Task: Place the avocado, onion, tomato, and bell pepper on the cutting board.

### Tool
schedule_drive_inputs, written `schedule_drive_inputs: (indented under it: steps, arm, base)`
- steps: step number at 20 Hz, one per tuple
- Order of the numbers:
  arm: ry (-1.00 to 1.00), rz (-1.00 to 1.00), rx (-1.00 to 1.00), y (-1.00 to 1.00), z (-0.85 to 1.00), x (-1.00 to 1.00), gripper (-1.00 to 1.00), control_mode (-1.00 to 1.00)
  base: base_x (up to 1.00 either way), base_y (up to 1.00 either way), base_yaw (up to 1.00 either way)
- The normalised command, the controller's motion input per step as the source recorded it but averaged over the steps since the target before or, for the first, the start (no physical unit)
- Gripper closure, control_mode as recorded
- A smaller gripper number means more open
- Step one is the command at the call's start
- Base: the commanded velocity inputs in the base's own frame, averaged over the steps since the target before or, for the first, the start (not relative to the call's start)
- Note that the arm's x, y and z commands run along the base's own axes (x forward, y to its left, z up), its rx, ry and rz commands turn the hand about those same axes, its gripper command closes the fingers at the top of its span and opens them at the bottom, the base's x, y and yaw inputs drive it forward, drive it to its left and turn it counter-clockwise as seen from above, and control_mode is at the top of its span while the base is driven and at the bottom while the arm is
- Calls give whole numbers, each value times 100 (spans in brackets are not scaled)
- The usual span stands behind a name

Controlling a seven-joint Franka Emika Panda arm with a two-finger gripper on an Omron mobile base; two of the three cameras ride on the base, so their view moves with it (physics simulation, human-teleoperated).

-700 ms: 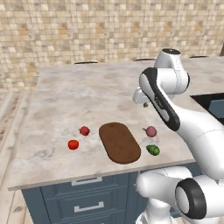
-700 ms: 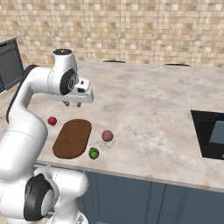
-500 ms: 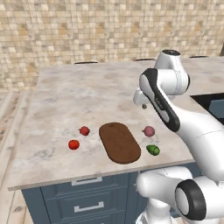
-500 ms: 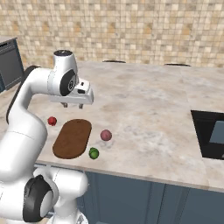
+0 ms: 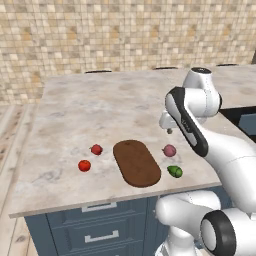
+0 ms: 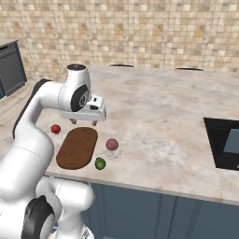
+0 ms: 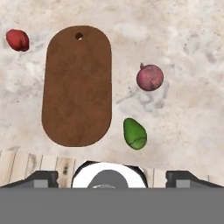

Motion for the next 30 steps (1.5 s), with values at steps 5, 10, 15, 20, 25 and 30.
schedule_drive_inputs:
  steps: [5, 10, 15, 20, 25, 30]
  arm:
    - [0, 0, 0, -38, -49, 0, -100, -100]
    - [-7, 0, 0, -15, -66, 12, -100, -100]
    - [-13, 0, 0, -1, -53, 45, -100, -100]
    - [-7, 0, 0, -14, -47, 31, -100, -100]
    - [-4, 0, 0, -10, -37, 39, -100, -100]
    - [-1, 0, 0, -6, -27, 43, -100, -100]
  base:
    - [0, 0, 0]
    - [0, 0, 0]
    - [0, 0, 0]
    - [0, 0, 0]
    - [0, 0, 0]
    - [0, 0, 0]
